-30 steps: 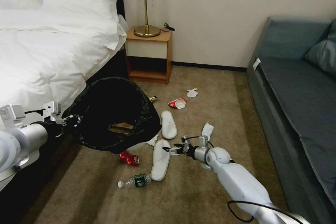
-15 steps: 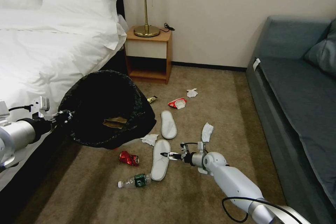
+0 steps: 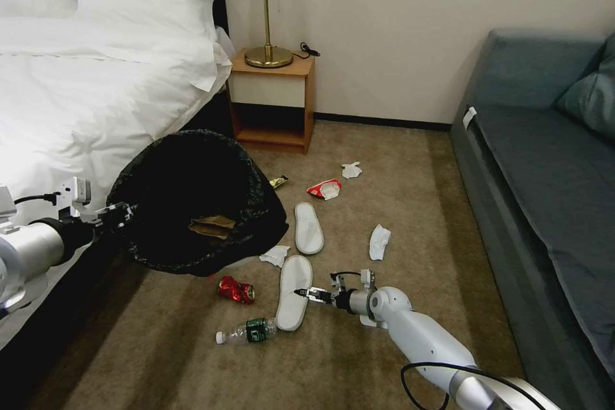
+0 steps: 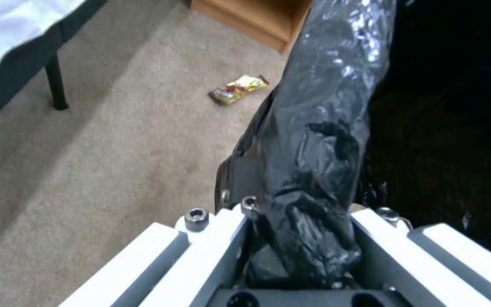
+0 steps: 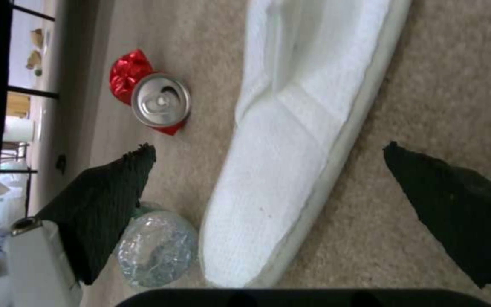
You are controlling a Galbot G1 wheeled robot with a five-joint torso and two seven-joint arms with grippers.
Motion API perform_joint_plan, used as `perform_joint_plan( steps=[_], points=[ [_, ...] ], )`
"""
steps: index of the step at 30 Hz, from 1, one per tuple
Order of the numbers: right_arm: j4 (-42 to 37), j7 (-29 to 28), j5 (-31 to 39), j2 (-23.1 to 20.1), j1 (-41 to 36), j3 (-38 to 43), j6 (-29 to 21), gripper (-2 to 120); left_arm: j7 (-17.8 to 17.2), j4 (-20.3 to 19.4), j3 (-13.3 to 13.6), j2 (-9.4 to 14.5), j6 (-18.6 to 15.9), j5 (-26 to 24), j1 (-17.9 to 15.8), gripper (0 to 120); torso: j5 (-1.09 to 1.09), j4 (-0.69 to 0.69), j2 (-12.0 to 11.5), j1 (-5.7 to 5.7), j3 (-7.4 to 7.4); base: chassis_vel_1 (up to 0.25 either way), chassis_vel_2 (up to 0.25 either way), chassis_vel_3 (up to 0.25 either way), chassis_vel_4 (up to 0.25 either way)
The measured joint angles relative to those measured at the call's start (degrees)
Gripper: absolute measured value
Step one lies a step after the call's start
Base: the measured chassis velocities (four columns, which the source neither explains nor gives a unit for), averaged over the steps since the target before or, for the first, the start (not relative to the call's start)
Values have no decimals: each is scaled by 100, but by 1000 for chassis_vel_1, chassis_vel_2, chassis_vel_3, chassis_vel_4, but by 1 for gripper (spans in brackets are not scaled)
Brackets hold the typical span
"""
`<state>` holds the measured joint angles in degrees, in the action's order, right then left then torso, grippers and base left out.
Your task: Pick up the trash bin, then pick up the garbage on the floor and place it into the trash bin.
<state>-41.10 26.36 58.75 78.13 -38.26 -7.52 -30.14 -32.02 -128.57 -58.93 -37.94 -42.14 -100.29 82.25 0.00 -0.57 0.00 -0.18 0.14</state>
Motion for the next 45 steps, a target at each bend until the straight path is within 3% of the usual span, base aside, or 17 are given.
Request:
perform_joint_plan(
  steps=[6,16,38,45],
  points=[
    [52,-70,30,64,-28,85,-6,100,114,-24,127,-21,0,266,-10,0,0,0,0,0,0,0,0,0,0],
    [92,-130,60,166,-18,101,-13,100,127,-28,290,-27,0,299,-98,0,-1,0,0,0,0,0,0,0,0],
    [2,-179,49,215,-75,50,-19,100,242,-44,405,-43,0,399,-154,0,0,0,0,0,0,0,0,0,0],
    [-19,-190,64,259,-102,33,-26,91,249,-42,409,-27,0,395,-190,0,0,0,0,0,0,0,0,0,0]
  ],
)
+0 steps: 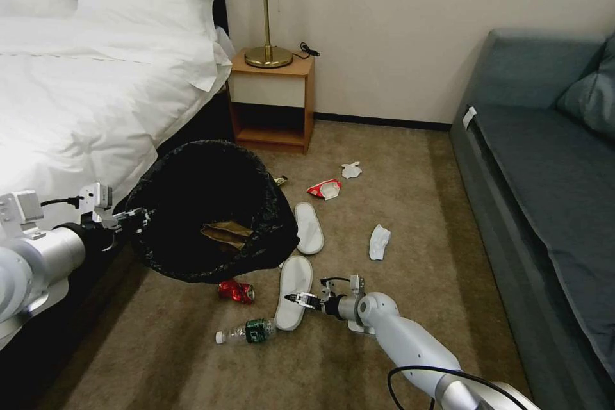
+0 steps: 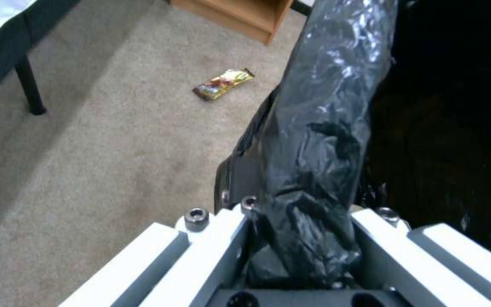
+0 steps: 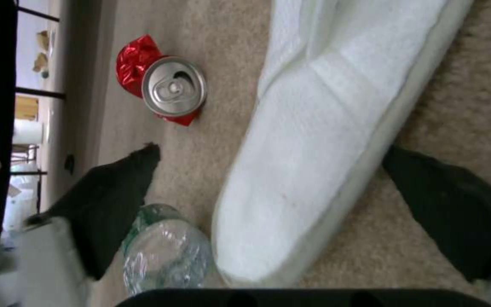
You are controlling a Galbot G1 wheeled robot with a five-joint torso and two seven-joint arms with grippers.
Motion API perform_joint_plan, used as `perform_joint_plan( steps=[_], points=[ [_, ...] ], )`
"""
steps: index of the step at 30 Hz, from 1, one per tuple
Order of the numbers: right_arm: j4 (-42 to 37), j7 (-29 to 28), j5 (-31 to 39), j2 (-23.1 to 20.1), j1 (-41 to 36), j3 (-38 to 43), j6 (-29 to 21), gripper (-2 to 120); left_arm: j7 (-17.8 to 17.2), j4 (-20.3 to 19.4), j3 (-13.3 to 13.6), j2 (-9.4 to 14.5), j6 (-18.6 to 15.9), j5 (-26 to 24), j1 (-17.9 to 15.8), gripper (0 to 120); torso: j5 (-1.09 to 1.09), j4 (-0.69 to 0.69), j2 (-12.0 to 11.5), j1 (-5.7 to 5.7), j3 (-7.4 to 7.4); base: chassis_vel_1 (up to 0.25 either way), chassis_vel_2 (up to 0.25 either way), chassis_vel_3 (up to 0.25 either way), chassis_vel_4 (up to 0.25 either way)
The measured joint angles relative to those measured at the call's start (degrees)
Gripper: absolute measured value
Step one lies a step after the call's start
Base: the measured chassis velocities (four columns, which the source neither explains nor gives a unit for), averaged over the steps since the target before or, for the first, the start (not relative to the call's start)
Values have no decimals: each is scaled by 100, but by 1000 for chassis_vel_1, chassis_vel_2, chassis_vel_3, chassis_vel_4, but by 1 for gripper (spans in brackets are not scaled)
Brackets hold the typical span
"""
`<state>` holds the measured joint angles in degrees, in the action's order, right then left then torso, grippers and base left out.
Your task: Pick up the trash bin, then pick up the garbage on the floor and place it into the trash bin.
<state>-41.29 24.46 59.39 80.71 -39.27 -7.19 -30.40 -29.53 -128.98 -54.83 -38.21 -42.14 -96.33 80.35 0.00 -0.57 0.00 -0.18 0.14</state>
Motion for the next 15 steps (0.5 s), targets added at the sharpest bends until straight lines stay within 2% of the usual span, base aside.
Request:
perform_joint_plan(
  steps=[5,6,9,10,12,13,15],
  points=[
    [16,-31,-5,32,9,1,0,71,3,24,-2,2,0,5,-2,0,0,0,0,0,0,0,0,0,0],
    [16,-31,-5,32,9,1,0,71,3,24,-2,2,0,5,-2,0,0,0,0,0,0,0,0,0,0],
    [68,-68,-36,56,10,-19,15,55,5,30,-4,7,0,8,0,0,0,0,0,0,0,0,0,0,0],
    [68,-68,-36,56,10,-19,15,55,5,30,-4,7,0,8,0,0,0,0,0,0,0,0,0,0,0],
    [73,-94,-40,69,11,-3,22,45,6,29,-16,14,0,8,9,0,0,0,0,0,0,0,0,0,0],
    [73,-94,-40,69,11,-3,22,45,6,29,-16,14,0,8,9,0,0,0,0,0,0,0,0,0,0],
    [56,-107,-42,68,9,4,25,34,6,28,-20,16,0,10,16,0,0,0,0,0,0,0,0,0,0]
  ],
)
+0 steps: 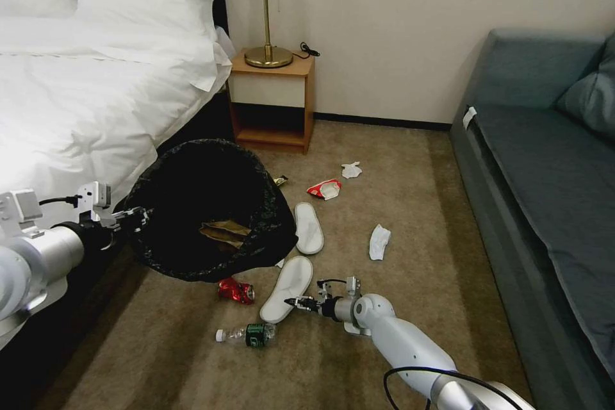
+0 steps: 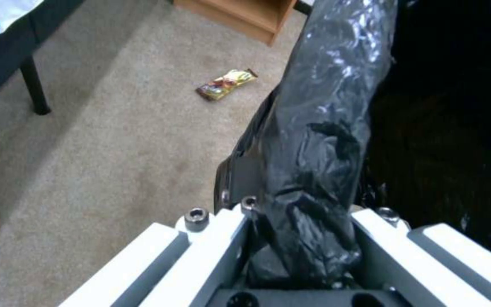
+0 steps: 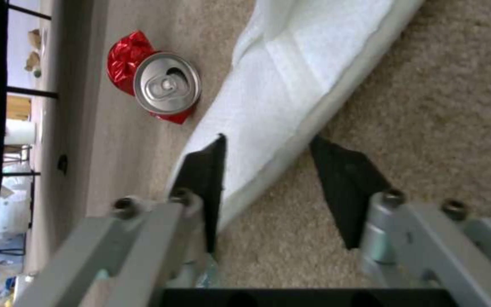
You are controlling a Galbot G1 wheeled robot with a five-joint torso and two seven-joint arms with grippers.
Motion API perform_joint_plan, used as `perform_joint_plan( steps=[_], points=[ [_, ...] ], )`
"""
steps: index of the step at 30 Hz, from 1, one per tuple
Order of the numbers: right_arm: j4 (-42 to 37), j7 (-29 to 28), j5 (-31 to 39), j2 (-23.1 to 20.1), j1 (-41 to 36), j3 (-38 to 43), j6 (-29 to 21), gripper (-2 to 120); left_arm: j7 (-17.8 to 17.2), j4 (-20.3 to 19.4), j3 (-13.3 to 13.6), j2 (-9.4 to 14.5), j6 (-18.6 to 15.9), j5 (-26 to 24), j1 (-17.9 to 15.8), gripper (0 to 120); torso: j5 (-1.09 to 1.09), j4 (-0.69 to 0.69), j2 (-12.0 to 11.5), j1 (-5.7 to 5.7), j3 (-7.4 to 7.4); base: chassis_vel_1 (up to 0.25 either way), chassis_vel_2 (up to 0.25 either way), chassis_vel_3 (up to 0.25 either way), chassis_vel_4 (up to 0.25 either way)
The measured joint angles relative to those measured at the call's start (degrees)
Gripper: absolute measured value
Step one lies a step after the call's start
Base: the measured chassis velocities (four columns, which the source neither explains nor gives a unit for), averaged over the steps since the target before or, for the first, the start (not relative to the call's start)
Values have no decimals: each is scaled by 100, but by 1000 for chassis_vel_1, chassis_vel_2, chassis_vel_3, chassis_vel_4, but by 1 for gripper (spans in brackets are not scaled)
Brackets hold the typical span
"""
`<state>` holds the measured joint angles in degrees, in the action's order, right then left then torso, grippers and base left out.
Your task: Pick up the trash bin, then pick up the garbage on the floor and place it into the trash bin.
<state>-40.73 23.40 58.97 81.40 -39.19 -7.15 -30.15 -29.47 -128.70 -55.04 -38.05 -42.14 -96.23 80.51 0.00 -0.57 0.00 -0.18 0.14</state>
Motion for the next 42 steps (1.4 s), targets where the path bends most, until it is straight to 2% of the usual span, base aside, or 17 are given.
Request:
perform_joint_plan(
  steps=[1,4,5,10,25,31,36,42],
  points=[
    [0,0,0,0,0,0,0,34,0,0,0,0,0,0,0,0,0,0,0,0,0,0,0,0,0],
    [-2,-13,-3,2,0,32,15,20,0,-5,0,-4,0,12,5,0,0,0,0,0,0,0,0,0,0],
    [-2,-13,-3,2,0,32,15,20,0,-5,0,-4,0,12,5,0,0,0,0,0,0,0,0,0,0],
    [-17,-14,-23,-9,0,64,41,0,0,-18,0,-9,0,18,20,0,0,0,0,0,0,0,0,0,0],
    [-252,-13,-80,-155,-68,409,127,0,33,16,56,-24,0,78,-1,0,-1,0,0,0,0,0,0,0,0],
    [-552,-44,-65,-350,-110,636,109,0,57,47,36,-43,0,99,-15,0,-1,0,0,0,0,0,0,0,0],
    [-931,-120,-46,-544,-220,1006,81,0,62,131,-167,-80,0,88,-40,0,-1,0,0,0,0,0,0,0,0],
    [-1250,-212,-41,-684,-331,1405,89,0,69,220,-197,-111,0,129,-41,0,-1,0,0,0,0,0,0,0,0]
  ],
)
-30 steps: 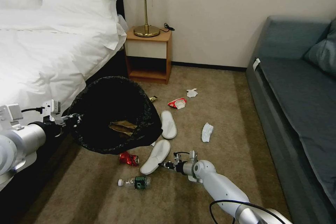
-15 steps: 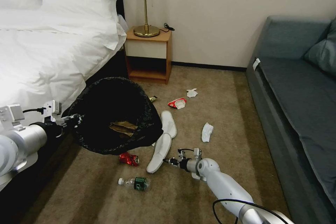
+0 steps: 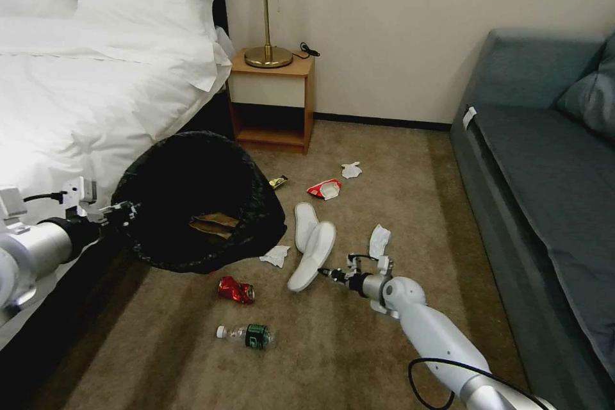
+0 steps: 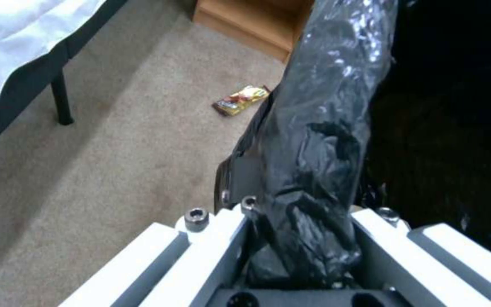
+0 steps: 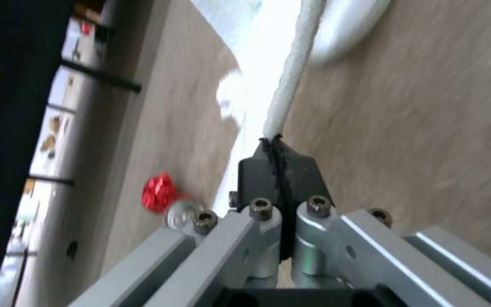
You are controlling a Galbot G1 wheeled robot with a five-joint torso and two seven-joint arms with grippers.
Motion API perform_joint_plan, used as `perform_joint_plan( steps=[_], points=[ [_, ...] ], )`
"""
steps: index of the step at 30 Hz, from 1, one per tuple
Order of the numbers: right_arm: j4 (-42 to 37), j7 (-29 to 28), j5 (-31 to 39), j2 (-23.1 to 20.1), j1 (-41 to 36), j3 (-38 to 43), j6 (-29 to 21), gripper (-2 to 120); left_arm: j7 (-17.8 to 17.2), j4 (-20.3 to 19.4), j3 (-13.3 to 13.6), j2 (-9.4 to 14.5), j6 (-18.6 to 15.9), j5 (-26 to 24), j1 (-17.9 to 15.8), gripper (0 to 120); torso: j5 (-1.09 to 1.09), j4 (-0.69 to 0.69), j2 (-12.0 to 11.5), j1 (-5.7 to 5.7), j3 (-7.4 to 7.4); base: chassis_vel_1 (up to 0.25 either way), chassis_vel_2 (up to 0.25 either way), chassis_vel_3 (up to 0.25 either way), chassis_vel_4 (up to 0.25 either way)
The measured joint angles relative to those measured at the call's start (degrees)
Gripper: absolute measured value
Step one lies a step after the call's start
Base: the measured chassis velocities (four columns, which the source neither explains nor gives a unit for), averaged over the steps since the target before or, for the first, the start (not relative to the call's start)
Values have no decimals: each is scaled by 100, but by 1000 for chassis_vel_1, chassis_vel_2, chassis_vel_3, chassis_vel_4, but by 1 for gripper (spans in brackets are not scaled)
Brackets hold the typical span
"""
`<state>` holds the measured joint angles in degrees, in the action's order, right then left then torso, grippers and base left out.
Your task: Pick up the trash bin, then pick up the garbage on the floor and place it into the trash bin.
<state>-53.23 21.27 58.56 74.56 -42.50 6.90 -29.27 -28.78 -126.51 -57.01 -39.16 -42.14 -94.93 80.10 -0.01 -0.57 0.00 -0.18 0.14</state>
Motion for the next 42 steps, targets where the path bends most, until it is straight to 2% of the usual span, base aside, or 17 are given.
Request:
perform_joint_plan(
  steps=[13,17,19,22,24,27,29,35,36,37,38,40,41,42],
  points=[
    [-757,-187,-75,-273,-30,958,126,0,16,90,333,-44,0,361,-3,0,0,0,0,0,0,0,0,0,0],
    [-1269,-335,-45,-506,-42,1241,126,0,14,154,453,-87,0,455,-9,0,0,0,0,0,0,0,0,0,0],
    [-1696,-415,-35,-749,-24,1394,129,0,-5,201,598,-110,0,500,-57,0,-2,0,0,0,1,0,0,0,0],
    [-1828,-424,-38,-822,-2,1440,134,0,-8,216,653,-118,0,512,-83,0,-2,-1,0,0,0,0,0,0,0],
    [-2232,-403,-119,-1086,121,1591,175,0,-5,243,864,-140,0,558,-178,0,1,0,0,0,0,0,0,0,0],
    [-2364,-342,-169,-1201,157,1643,206,0,6,249,934,-141,0,576,-198,0,0,0,0,0,0,0,0,0,0],
    [-2788,-164,-265,-1560,210,1806,281,0,31,255,1139,-128,0,608,-214,0,-1,-1,0,0,0,0,0,0,0],
    [-3398,-154,-189,-1830,178,1869,283,0,32,261,1323,-144,0,597,-232,0,-1,-1,0,0,0,0,0,0,0],
    [-3560,-158,-170,-1862,166,1874,281,0,32,264,1388,-144,0,588,-239,0,0,0,0,0,0,0,0,0,0],
    [-3887,-170,-148,-1896,157,1875,267,0,22,279,1582,-133,0,576,-283,0,0,0,0,0,0,0,0,0,0],
    [-3887,-170,-148,-1896,157,1875,267,0,22,279,1582,-133,0,576,-283,0,0,0,0,0,0,0,0,0,0],
    [-4489,-139,-204,-1934,106,1829,244,0,-275,331,2094,-106,0,358,-587,0,1,1,0,0,0,0,0,0,0],
    [-4489,-139,-204,-1934,106,1829,244,0,-275,331,2094,-106,0,358,-587,0,1,1,0,0,0,0,0,0,0],
    [-4815,-78,-251,-1989,-23,1769,240,0,-460,377,2347,-87,0,272,-797,0,1,0,0,0,0,0,0,0,0]
  ],
)
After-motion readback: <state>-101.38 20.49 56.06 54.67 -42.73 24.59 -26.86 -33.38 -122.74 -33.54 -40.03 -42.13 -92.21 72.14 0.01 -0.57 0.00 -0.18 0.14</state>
